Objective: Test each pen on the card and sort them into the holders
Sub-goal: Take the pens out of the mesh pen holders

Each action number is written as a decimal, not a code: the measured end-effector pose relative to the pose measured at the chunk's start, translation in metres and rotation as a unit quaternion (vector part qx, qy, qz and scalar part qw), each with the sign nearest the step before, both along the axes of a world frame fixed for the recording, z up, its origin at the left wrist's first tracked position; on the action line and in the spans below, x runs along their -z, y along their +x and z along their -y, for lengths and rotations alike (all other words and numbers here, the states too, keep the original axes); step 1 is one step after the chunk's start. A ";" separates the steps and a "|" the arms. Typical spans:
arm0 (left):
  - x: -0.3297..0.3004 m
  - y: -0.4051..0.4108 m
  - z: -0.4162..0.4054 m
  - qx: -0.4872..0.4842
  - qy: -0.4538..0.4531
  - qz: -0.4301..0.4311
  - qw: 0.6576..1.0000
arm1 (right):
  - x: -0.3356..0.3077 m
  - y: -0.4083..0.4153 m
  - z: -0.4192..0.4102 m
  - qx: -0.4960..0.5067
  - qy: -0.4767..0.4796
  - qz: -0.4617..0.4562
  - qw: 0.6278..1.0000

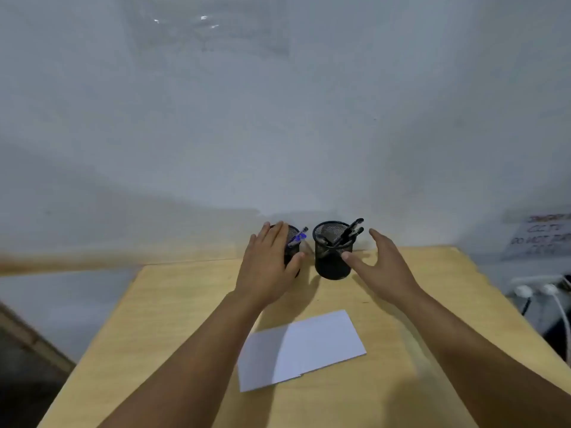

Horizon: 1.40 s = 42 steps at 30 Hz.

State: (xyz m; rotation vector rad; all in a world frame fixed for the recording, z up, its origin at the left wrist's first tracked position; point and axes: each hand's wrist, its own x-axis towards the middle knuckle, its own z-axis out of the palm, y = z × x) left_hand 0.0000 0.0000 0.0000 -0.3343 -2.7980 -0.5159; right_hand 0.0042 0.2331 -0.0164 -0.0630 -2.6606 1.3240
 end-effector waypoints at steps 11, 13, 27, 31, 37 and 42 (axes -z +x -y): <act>0.008 -0.045 -0.010 0.018 -0.036 -0.018 0.999 | 0.009 -0.048 0.019 -0.007 0.013 -0.052 0.999; 0.010 -0.047 -0.010 0.023 -0.029 -0.020 0.999 | 0.011 -0.048 0.023 -0.005 0.022 -0.060 0.998; 0.017 -0.051 -0.012 0.032 0.025 -0.039 0.998 | 0.022 -0.053 0.050 0.030 0.036 -0.146 0.988; 0.017 -0.050 -0.014 0.020 0.049 -0.049 0.997 | 0.023 -0.051 0.053 0.014 0.058 -0.144 0.988; 0.016 -0.054 -0.014 0.010 0.094 -0.040 0.995 | 0.011 -0.048 0.052 -0.013 0.015 -0.112 0.993; 0.000 -0.043 -0.017 0.026 0.181 -0.029 0.983 | -0.002 -0.047 0.045 -0.033 -0.005 -0.132 0.991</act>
